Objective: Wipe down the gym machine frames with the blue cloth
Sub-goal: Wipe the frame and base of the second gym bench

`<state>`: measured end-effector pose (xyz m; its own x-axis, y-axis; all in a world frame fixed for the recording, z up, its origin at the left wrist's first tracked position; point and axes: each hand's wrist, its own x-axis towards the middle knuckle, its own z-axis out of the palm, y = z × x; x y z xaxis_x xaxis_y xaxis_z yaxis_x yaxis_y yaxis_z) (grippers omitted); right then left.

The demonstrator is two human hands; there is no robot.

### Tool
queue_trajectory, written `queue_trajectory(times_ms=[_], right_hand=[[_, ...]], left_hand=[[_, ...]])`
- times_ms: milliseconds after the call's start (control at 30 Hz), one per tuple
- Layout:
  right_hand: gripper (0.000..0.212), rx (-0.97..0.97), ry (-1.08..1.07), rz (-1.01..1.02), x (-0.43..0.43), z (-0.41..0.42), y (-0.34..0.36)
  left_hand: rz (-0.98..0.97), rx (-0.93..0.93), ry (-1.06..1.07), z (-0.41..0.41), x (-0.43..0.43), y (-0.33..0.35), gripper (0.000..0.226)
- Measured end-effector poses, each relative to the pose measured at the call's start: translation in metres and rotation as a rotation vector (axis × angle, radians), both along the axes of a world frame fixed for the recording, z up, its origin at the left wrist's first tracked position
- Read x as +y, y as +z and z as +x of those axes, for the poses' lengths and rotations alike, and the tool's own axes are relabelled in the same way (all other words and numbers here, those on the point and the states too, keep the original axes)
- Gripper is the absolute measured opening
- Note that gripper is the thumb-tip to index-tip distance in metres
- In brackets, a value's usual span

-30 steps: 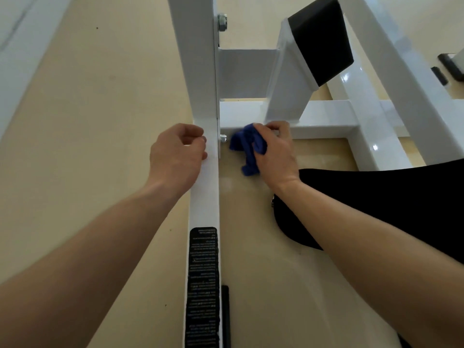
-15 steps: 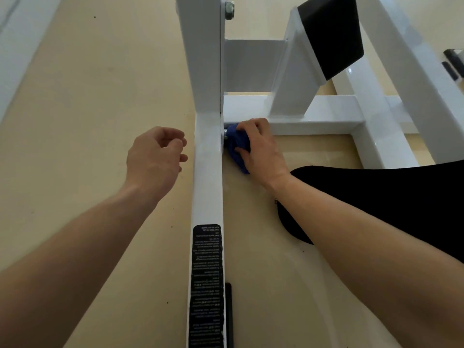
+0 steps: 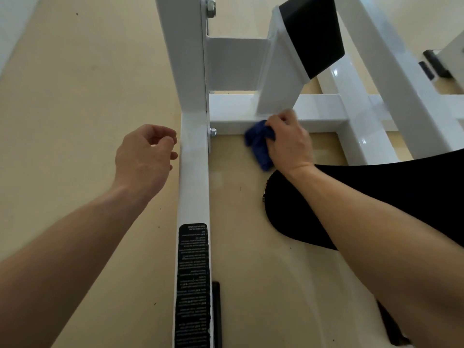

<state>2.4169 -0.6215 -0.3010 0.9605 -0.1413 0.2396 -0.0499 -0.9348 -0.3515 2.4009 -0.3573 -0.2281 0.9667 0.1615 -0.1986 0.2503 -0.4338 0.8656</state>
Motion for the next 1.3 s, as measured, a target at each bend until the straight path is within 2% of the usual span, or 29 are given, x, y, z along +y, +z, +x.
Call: queue_trajectory(times_ms=[100, 367, 600, 700, 900, 967, 1067, 1133, 1200, 1300], right_hand=[[0.015, -0.048, -0.102, 0.026, -0.026, -0.008, 0.005], [0.014, -0.021, -0.067, 0.150, -0.011, -0.006, 0.008], [0.018, 0.016, -0.327, 0.178, -0.074, -0.017, 0.014], [0.022, 0.034, -0.332, 0.156, -0.071, -0.017, 0.017], [0.016, -0.027, -0.276, 0.341, -0.058, -0.022, 0.014], [0.022, -0.069, -0.271, 0.391, -0.052, -0.024, 0.008], [0.047, -0.063, -0.256, 0.426, -0.040, -0.026, -0.001], [0.057, -0.042, -0.283, 0.438, -0.033, -0.023, -0.007], [0.051, -0.062, -0.357, 0.463, -0.028, -0.016, -0.008], [0.029, -0.105, -0.439, 0.428, -0.029, -0.006, -0.004]], left_hand=[[0.052, -0.013, -0.002, 0.000, 0.004, -0.002, 0.020], [0.223, -0.201, -0.023, 0.001, -0.019, 0.013, 0.019], [0.245, -0.258, -0.113, -0.004, -0.041, 0.013, 0.018], [0.241, -0.247, -0.101, -0.005, -0.040, 0.014, 0.018], [0.191, -0.216, -0.063, -0.002, -0.039, 0.017, 0.020], [0.172, -0.207, -0.051, -0.002, -0.038, 0.017, 0.020], [0.124, -0.191, -0.021, 0.000, -0.036, 0.017, 0.020], [0.101, -0.188, -0.006, 0.002, -0.036, 0.015, 0.020], [0.082, -0.188, 0.001, 0.003, -0.039, 0.015, 0.021], [0.069, -0.189, -0.007, 0.003, -0.047, 0.016, 0.022]])
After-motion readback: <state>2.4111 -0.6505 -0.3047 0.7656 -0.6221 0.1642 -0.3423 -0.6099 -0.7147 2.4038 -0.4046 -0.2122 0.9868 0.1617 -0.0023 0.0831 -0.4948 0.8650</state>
